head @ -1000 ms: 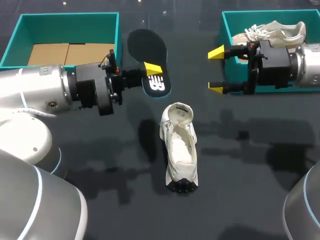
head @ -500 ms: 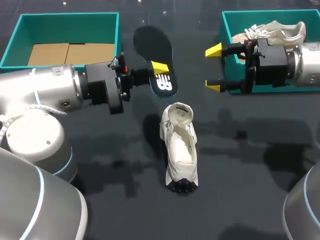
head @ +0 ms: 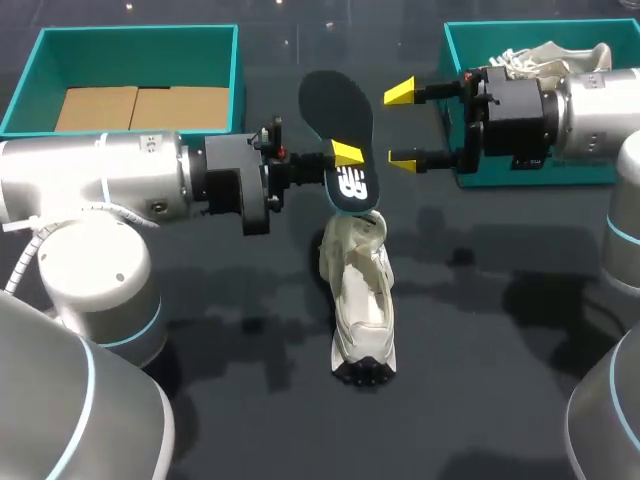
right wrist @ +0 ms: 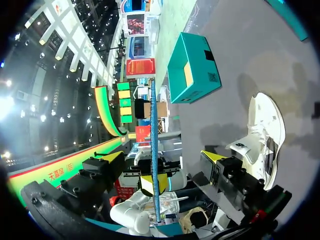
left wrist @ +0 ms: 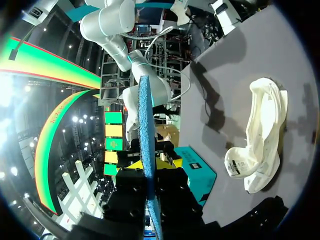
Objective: Take the shoe out of the shoebox, open the shoe tongue, remove and reinsert the insole, then place the shoe into the shoebox
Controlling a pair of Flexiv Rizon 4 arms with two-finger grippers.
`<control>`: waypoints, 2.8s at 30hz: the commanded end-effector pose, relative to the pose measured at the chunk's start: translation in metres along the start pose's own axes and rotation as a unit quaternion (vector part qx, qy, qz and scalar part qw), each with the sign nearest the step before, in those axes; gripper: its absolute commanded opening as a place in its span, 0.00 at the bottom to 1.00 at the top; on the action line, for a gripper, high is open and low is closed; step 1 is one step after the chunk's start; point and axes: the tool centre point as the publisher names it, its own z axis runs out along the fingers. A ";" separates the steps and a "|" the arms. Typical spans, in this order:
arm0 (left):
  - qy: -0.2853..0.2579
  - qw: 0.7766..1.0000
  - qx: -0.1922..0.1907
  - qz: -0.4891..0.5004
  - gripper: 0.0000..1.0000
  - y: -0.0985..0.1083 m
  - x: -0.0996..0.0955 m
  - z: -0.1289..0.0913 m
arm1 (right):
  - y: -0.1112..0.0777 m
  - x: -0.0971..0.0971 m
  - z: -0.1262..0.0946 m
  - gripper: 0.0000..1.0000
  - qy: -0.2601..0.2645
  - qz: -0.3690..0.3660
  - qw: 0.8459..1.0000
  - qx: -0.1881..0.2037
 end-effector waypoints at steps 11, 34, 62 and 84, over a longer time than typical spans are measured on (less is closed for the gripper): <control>0.020 0.999 -0.021 0.036 0.00 -0.006 0.010 0.030 | -0.003 0.000 0.018 1.00 -0.001 -0.023 1.000 0.013; 0.019 0.998 -0.034 0.039 0.00 -0.002 0.018 0.041 | -0.014 -0.007 0.031 0.39 0.017 -0.041 0.998 0.039; 0.035 0.999 -0.037 0.006 1.00 0.001 0.015 0.018 | -0.016 -0.013 0.031 0.00 0.017 -0.033 0.998 0.041; 0.147 0.985 -0.088 -0.020 1.00 0.040 -0.011 -0.055 | -0.030 -0.028 0.033 0.00 0.024 -0.050 0.996 0.068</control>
